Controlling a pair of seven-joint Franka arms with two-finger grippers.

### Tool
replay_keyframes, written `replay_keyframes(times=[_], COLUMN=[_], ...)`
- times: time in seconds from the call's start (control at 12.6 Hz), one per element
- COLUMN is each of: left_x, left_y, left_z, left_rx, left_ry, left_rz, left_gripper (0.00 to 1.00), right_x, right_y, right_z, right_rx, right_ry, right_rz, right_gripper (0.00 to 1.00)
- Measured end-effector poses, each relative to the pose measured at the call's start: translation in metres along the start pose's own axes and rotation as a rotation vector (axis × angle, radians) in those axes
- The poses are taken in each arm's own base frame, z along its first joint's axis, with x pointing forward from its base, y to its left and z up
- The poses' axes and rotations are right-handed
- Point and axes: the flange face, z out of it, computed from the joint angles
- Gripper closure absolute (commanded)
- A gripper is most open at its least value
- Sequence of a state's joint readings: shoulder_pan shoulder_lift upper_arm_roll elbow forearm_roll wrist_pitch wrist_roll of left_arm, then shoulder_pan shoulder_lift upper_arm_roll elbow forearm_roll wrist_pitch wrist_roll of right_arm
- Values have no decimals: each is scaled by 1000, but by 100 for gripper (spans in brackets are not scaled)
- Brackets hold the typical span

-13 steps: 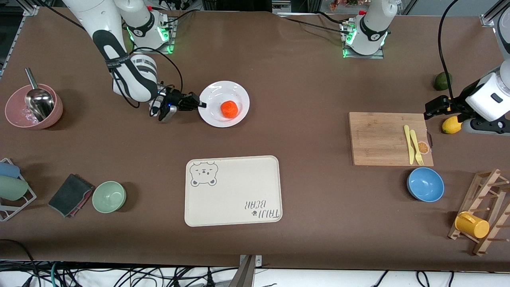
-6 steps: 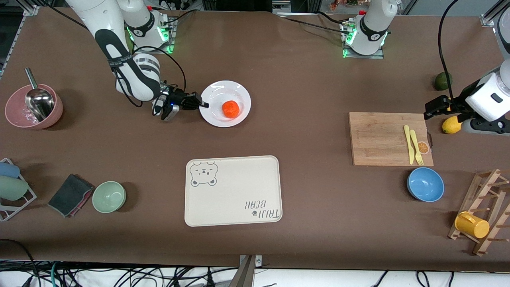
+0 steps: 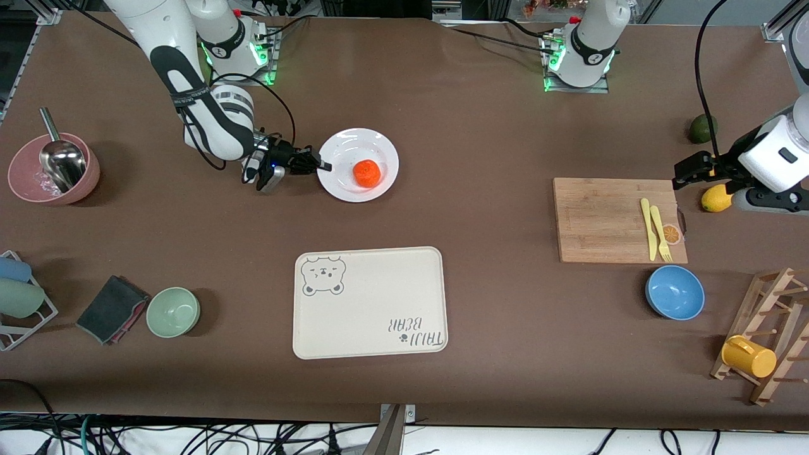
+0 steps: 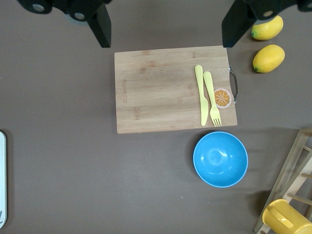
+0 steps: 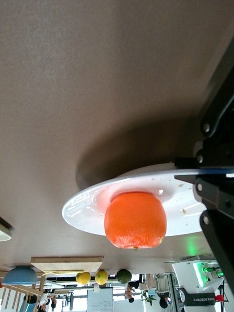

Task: Place orange and plate with both arms
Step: 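Slide the plate with the right gripper onto the bear placemat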

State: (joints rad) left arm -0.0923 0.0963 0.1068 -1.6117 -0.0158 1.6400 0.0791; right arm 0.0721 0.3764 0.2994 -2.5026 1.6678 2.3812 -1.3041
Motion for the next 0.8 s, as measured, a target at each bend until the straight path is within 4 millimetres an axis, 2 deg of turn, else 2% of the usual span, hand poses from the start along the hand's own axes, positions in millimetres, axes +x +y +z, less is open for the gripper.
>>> replay_keyframes(times=[0.16,0.48,0.64,0.8], left_x=[0,0,0,0], left_y=[0,0,1,2], left_z=[0,1,1,1], left_rx=[0,0,0,0], left_ry=[-1,-1,-2,-3], left_rz=[0,0,1,4], left_gripper=[0,0,0,0], right_x=[16,69,102,148], right_y=[-6,-30,-42,-52], right_z=[-1,-5,-7,-6], right_rx=[5,46,78,114], right_ry=[27,99,137,169], right_rz=[2,97,152,190], right_gripper=[100,100,100,100])
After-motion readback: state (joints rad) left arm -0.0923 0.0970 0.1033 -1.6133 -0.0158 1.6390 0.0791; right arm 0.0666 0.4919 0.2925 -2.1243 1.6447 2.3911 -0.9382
